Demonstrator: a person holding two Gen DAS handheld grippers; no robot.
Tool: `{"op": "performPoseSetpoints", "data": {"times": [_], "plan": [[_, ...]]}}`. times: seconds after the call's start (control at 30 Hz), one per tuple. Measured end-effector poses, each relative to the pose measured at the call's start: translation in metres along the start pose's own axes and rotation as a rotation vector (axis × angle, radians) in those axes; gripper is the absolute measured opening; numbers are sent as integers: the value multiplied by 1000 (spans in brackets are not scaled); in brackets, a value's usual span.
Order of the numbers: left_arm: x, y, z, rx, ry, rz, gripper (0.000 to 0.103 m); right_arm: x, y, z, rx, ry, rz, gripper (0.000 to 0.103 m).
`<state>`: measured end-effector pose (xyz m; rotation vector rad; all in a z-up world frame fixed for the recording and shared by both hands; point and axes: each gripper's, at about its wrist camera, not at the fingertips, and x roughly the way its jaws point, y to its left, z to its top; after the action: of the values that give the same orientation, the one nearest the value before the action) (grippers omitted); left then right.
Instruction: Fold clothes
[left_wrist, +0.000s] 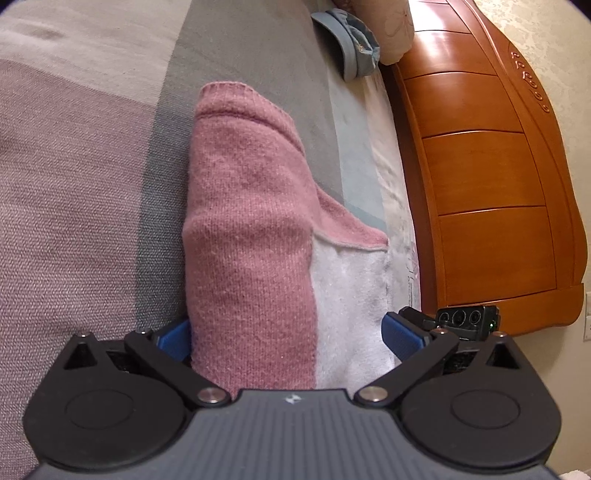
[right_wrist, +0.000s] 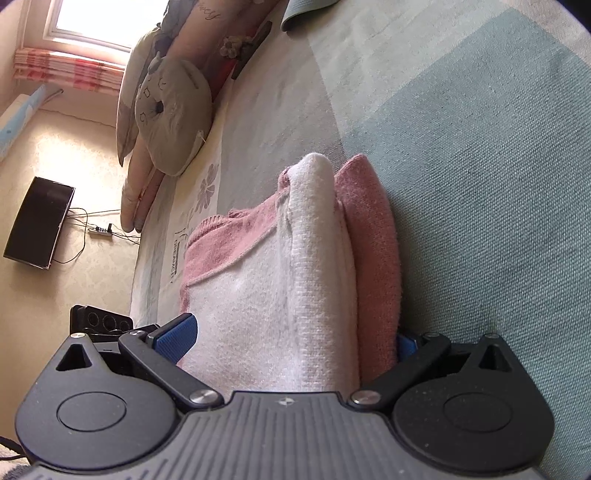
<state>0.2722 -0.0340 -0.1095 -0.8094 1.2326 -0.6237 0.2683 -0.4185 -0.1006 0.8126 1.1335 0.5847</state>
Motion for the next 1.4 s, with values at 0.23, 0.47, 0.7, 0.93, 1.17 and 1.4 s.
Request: {"op": "performPoseSetpoints", "data": {"times": [0.23,0.47,0.7,0.93,1.17,1.4], "plan": [[1,-10,-11,62,4,48,102,-2,5,-11,1,-34,-20,103],[0,-12,-15,51,19,55,102,2,1,-1,78,-10,-5,103],[-1,2,-11,-20,36,5,102,9,2,0,83,2,26,103],[6,1,-10,-33,22,-25,102,9,8,-12,22,51,48,103],[18,-14,0,-44,35,6,101,11,5,-7,18,36,90,103],[14,-6,-2,-125,19,-42,101,3,-6,-3,51,28,187,103]]}}
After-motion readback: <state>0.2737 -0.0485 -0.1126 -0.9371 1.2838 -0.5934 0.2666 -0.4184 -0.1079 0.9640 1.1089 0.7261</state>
